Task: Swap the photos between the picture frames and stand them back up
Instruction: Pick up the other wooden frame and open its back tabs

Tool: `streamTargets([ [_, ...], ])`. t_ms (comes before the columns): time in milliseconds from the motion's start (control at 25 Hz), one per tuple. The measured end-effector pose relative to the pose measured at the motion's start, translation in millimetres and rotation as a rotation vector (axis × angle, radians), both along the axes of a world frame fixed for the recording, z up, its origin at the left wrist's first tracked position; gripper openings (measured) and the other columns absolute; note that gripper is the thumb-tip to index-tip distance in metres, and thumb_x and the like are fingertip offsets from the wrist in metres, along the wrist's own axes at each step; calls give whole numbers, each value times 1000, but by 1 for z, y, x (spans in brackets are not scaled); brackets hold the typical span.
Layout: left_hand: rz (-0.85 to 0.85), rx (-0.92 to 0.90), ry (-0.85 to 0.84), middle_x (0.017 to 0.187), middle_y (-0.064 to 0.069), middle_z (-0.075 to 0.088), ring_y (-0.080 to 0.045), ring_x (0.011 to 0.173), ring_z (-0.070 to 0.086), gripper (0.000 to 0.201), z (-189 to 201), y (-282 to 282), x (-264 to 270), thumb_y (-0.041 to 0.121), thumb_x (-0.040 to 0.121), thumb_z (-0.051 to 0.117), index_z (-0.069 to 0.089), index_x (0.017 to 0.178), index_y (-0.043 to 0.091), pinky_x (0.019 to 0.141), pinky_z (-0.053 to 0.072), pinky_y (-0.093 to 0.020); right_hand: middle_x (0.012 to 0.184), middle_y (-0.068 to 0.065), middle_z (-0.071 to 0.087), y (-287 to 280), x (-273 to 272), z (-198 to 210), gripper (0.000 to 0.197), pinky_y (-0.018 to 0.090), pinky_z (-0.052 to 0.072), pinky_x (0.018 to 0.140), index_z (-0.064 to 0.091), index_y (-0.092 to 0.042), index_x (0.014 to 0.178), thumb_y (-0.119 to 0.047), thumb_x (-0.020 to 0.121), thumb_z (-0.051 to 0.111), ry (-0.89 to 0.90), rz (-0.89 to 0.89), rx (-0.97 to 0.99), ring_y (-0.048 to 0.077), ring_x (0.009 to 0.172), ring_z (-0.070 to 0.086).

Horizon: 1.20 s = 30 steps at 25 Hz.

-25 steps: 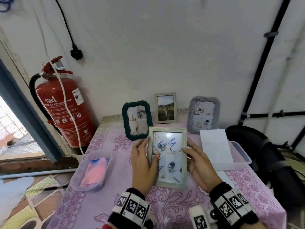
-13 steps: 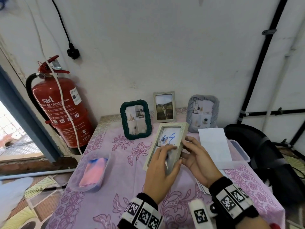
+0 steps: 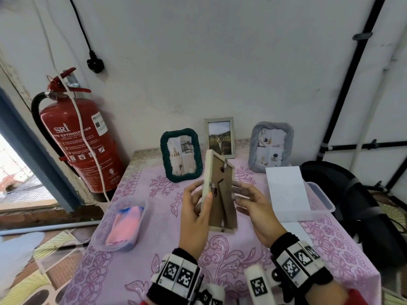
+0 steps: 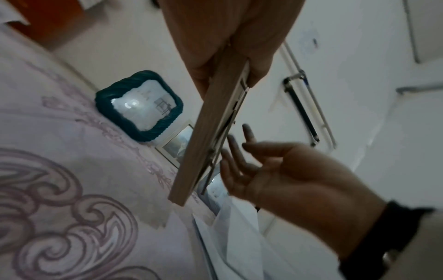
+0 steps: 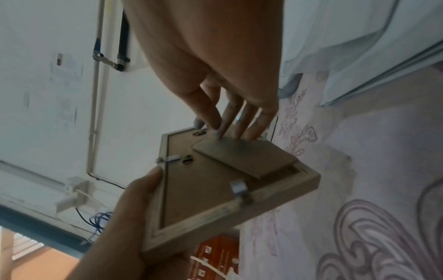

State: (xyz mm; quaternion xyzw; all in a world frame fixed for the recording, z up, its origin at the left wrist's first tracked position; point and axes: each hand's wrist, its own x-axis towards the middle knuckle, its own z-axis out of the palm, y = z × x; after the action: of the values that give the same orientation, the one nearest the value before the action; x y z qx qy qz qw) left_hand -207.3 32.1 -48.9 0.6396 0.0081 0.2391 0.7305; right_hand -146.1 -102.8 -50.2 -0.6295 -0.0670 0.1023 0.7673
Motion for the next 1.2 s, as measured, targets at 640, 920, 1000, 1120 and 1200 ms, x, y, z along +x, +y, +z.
streamTargets([
  [640,137,-112,338,92,-4,67,-5,77,63,15,-61,49,-3,11,90,57,63,104,11,61,53,-15,102,21,62,0,-4,-48,33,32,58,77,55,-2,123,-1,90,55,102,-2,-145,31,94,63],
  [920,114,116,516,83,-10,60,-25,82,61,22,-79,60,-4,6,88,60,58,109,1,79,54,-37,82,-2,57,2,4,-62,33,41,50,94,60,0,116,-7,85,65,14,11,-470,19,91,56],
  [1000,118,132,534,86,-15,61,-29,86,61,24,-80,62,-3,5,87,62,58,110,-1,85,53,-41,78,-4,56,0,6,-63,32,37,51,92,62,0,114,-6,83,67,-16,23,-535,16,85,57],
  [1120,135,203,567,79,-9,58,-22,77,57,25,-81,66,0,3,84,65,59,107,-4,72,52,-30,73,-4,57,-2,10,-62,31,22,48,80,63,-2,112,-7,81,69,-68,48,-639,11,77,56],
  [1200,115,245,611,79,-7,53,-20,74,54,30,-77,69,4,2,81,67,57,108,-5,73,53,-33,74,0,57,-2,14,-56,35,19,49,72,62,-2,112,-9,79,71,-84,91,-704,14,79,57],
])
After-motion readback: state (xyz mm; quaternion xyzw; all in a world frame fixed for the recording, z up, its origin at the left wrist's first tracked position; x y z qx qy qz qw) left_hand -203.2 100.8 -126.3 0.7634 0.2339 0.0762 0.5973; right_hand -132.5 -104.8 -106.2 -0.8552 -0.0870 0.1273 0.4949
